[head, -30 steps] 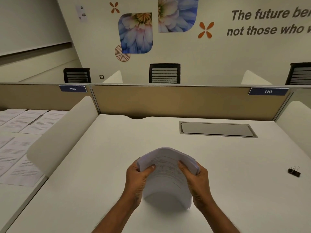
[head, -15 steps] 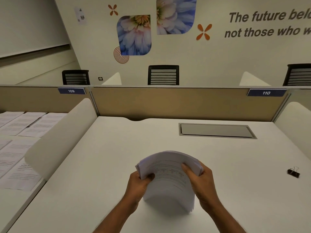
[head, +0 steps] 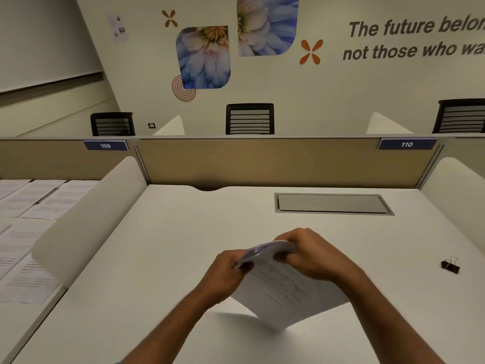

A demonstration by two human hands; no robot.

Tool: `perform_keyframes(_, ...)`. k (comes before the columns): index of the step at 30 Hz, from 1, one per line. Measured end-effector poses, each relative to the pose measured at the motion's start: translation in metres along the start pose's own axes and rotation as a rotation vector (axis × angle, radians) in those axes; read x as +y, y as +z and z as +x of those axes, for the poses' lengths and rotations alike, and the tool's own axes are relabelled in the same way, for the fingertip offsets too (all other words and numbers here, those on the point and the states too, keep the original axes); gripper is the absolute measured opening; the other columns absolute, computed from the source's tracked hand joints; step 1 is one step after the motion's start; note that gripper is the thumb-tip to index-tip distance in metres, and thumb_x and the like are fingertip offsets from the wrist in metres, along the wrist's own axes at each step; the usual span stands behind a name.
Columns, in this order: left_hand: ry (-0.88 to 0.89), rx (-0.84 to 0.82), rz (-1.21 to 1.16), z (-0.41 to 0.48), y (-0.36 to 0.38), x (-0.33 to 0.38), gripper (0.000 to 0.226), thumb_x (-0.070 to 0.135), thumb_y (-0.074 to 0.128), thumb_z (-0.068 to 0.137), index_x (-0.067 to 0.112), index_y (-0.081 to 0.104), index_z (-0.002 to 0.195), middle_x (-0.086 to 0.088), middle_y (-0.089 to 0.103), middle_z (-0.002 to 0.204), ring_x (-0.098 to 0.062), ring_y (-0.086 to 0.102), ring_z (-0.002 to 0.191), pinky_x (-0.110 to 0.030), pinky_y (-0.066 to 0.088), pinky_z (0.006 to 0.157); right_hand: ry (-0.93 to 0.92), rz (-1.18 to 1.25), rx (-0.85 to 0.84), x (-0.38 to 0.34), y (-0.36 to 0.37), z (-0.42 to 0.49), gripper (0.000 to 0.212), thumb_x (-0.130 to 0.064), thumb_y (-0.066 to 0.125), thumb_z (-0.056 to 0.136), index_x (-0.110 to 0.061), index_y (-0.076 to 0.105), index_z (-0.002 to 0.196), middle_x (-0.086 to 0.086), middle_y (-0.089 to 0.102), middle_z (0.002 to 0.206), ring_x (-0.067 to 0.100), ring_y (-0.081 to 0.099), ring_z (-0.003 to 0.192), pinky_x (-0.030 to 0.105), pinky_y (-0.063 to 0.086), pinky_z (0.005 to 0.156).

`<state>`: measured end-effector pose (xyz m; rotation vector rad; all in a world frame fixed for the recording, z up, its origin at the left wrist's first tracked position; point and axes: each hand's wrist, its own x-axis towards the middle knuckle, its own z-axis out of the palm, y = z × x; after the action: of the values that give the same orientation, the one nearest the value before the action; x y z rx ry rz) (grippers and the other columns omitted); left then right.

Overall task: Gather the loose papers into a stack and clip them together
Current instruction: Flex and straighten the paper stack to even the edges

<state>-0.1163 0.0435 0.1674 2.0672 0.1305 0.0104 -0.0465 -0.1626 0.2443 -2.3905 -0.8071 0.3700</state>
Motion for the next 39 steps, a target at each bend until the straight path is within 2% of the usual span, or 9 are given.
perform_keyframes(3, 0.012, 0.008, 0.036, 0.004, -0.02, -0.006, 0.022, 0.022, 0.066, 0.093, 0.023, 0.071, 0.071, 0.003, 0.069, 0.07, -0.004, 0.058, 0.067, -0.026, 0.043, 0.065, -0.03, 0.173, 0.053, 0.021, -0.001, -0.005, 0.02, -0.027, 0.063, 0.095, -0.032, 0.08, 0.086, -0.004, 0.077, 0.083, 0.015, 0.071, 0.077, 0.029, 0.056, 0.067)
perform_keyframes(8, -0.131, -0.003, -0.032, 0.001, -0.068, -0.047, 0.007, 0.018, 0.076, 0.084, 0.013, 0.079, 0.087, 0.003, 0.071, 0.078, -0.007, 0.059, 0.073, -0.03, 0.043, 0.071, 0.017, 0.562, 0.158, 0.064, 0.006, -0.028, 0.027, -0.047, 0.06, 0.089, -0.028, 0.08, 0.093, 0.002, 0.079, 0.084, 0.02, 0.075, 0.075, 0.025, 0.059, 0.065)
perform_keyframes(12, -0.252, 0.064, -0.366, 0.002, -0.073, -0.067, 0.025, 0.014, 0.082, 0.081, 0.019, 0.081, 0.105, -0.003, 0.081, 0.105, -0.01, 0.074, 0.097, -0.028, 0.053, 0.088, 0.051, 0.727, 0.245, 0.085, 0.032, -0.033, 0.025, -0.045, 0.065, 0.087, -0.029, 0.08, 0.1, 0.008, 0.079, 0.089, 0.026, 0.075, 0.077, 0.032, 0.062, 0.067)
perform_keyframes(16, -0.32, 0.075, -0.591, 0.002, -0.052, -0.081, 0.047, 0.011, 0.087, 0.072, 0.013, 0.075, 0.118, -0.007, 0.079, 0.116, -0.024, 0.075, 0.107, -0.032, 0.058, 0.087, 0.086, 0.88, 0.391, 0.092, 0.053, -0.03, 0.024, -0.042, 0.068, 0.085, -0.029, 0.081, 0.101, 0.01, 0.079, 0.091, 0.031, 0.075, 0.079, 0.037, 0.065, 0.067)
perform_keyframes(21, -0.335, 0.307, -0.614, 0.008, -0.028, -0.083, 0.03, 0.008, 0.086, 0.074, 0.017, 0.078, 0.101, -0.002, 0.083, 0.1, -0.022, 0.075, 0.091, -0.031, 0.058, 0.076, 0.15, 0.914, 0.433, 0.094, 0.075, -0.022, 0.022, -0.044, 0.077, 0.081, -0.034, 0.081, 0.1, 0.001, 0.081, 0.092, 0.012, 0.075, 0.079, 0.023, 0.059, 0.064)
perform_keyframes(24, -0.33, 0.363, -0.563, 0.004, -0.013, -0.088, 0.025, 0.004, 0.084, 0.078, 0.02, 0.078, 0.096, 0.001, 0.083, 0.093, -0.021, 0.074, 0.089, -0.032, 0.057, 0.077, 0.177, 0.919, 0.468, 0.1, 0.095, -0.019, 0.021, -0.021, 0.078, 0.09, -0.04, 0.081, 0.098, -0.009, 0.082, 0.095, 0.001, 0.075, 0.084, 0.015, 0.056, 0.066)
perform_keyframes(27, -0.384, 0.4, -0.539, -0.006, 0.004, -0.099, 0.034, 0.0, 0.083, 0.078, 0.024, 0.075, 0.1, 0.005, 0.082, 0.086, -0.019, 0.075, 0.088, -0.027, 0.057, 0.071, 0.263, 0.918, 0.471, 0.109, 0.124, -0.02, 0.025, -0.013, 0.077, 0.09, -0.034, 0.079, 0.104, -0.015, 0.081, 0.097, 0.0, 0.075, 0.089, 0.016, 0.058, 0.07)
perform_keyframes(31, -0.434, 0.42, -0.565, -0.007, 0.011, -0.103, 0.037, 0.0, 0.084, 0.076, 0.02, 0.074, 0.105, 0.002, 0.081, 0.092, -0.019, 0.074, 0.091, -0.025, 0.055, 0.069, 0.352, 0.978, 0.486, 0.121, 0.145, -0.023, 0.029, -0.017, 0.08, 0.087, -0.035, 0.073, 0.11, -0.016, 0.08, 0.097, 0.006, 0.074, 0.09, 0.02, 0.057, 0.07)
perform_keyframes(39, -0.332, 0.426, -0.536, 0.003, 0.004, -0.086, 0.036, 0.001, 0.081, 0.078, 0.03, 0.076, 0.099, 0.011, 0.082, 0.092, -0.01, 0.076, 0.086, -0.022, 0.055, 0.073, 0.363, 1.047, 0.541, 0.121, 0.144, -0.015, 0.027, -0.019, 0.081, 0.086, -0.03, 0.074, 0.11, -0.01, 0.081, 0.092, 0.014, 0.075, 0.086, 0.023, 0.056, 0.067)
